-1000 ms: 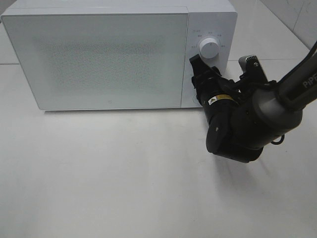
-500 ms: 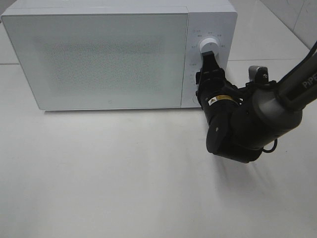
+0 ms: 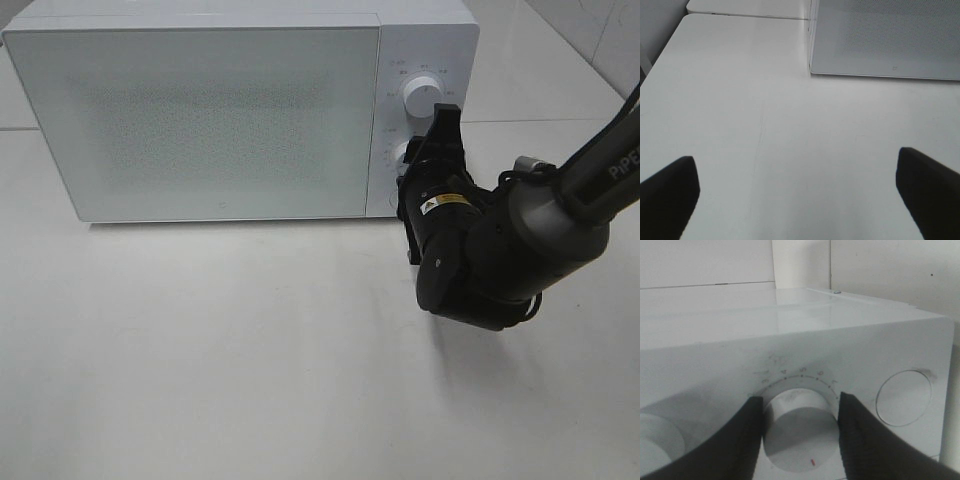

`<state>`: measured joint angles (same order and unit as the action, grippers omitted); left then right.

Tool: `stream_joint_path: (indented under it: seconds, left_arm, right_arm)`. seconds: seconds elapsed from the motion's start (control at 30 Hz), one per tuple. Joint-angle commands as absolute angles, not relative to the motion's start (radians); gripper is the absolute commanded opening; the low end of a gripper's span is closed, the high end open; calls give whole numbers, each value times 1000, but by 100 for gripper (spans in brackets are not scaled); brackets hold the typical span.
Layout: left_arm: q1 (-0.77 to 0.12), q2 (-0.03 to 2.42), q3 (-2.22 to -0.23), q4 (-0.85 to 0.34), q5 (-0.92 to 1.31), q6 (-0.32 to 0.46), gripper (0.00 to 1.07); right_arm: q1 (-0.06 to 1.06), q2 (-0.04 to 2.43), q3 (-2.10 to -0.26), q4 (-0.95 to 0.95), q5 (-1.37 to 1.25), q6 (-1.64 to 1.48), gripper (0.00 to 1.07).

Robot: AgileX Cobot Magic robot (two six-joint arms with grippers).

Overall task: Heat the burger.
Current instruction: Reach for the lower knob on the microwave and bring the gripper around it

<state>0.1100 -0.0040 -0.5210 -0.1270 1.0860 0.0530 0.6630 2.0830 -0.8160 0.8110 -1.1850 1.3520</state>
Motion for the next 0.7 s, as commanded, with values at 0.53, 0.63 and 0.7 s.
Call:
stream_joint_path:
  seconds: [0.53, 0.63, 0.7]
  left_arm:
    - [113, -29, -517, -126, 1072, 48, 100]
    - [113, -29, -517, -126, 1072, 48, 100]
    - [113, -29, -517, -126, 1072, 48, 100]
  right_arm:
    - [664, 2083, -831, 724, -1323, 1738, 10]
    - [664, 2083, -831, 723, -1322, 1753, 10]
    - [664, 2083, -831, 723, -1322, 1753, 11]
